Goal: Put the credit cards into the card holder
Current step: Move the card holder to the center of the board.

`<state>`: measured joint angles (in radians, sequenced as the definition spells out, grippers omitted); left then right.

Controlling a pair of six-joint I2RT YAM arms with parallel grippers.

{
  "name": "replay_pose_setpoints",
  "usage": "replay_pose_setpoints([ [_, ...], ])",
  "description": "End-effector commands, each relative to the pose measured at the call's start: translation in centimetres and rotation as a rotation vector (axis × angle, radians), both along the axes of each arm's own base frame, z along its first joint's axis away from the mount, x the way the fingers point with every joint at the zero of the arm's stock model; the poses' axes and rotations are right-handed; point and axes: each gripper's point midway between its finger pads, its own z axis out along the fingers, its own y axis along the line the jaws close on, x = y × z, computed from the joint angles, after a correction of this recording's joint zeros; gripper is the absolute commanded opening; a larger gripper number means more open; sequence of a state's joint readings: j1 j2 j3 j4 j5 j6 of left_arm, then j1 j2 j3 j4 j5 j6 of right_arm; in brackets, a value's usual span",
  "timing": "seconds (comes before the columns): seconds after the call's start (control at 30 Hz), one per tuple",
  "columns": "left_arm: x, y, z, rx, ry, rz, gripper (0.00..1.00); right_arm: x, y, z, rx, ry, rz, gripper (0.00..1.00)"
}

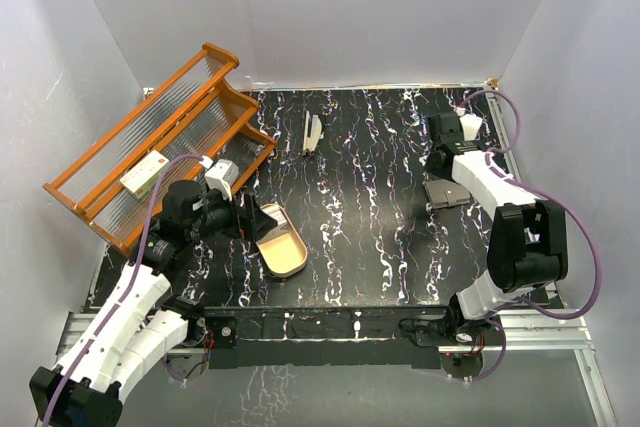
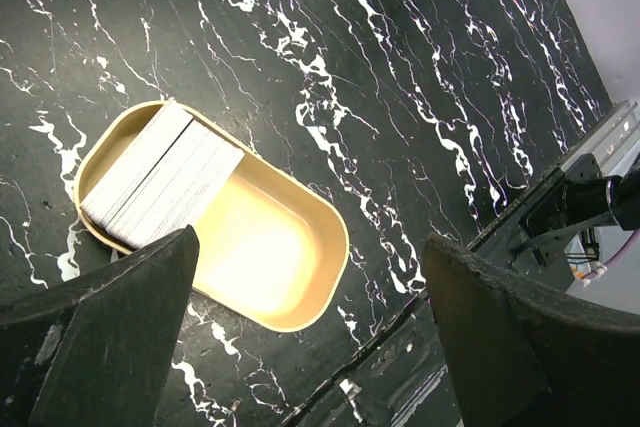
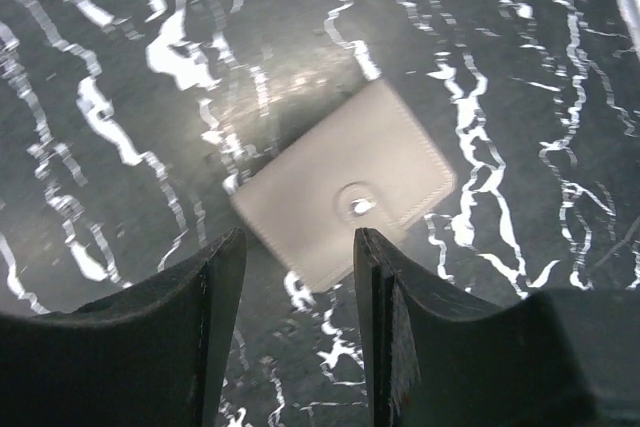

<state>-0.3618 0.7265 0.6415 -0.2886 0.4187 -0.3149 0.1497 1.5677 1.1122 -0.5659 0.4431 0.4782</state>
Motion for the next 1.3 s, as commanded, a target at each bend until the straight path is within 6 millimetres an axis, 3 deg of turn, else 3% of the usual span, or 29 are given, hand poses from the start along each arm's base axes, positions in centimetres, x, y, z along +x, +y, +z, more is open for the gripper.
replay_pose_setpoints([
  [0.0, -0.2, -0.3, 1.5, -0.026, -0.060, -0.029, 0.94, 0.8, -3.7, 0.6, 0.004, -0.067, -0.123, 0.46],
  [0.27, -0.3, -0.1, 1.4, -0.007, -0.059, -0.035, 0.95, 0.4, -5.2, -2.5, 0.020, -0.014, -0.181, 0.47],
  [0.57, -0.4, 0.1, 1.5, -0.002, -0.070, -0.029, 0.96, 0.2, -3.5, -7.1, 0.088, 0.092, -0.100, 0.46],
  [0.9, 0.1, 0.3, 1.0, 0.022, -0.051, -0.012, 0.96, -1.3, 2.0, -9.4, 0.188, 0.233, 0.213, 0.45],
  [1.1, 0.1, 0.4, 0.9, 0.026, -0.045, -0.009, 0.95, -2.9, 7.9, -9.6, 0.092, 0.287, 0.415, 0.44],
  [1.27, 0.2, 0.7, 1.1, 0.036, -0.055, 0.007, 0.95, -5.4, 13.3, -9.8, 0.038, 0.323, 0.607, 0.44],
])
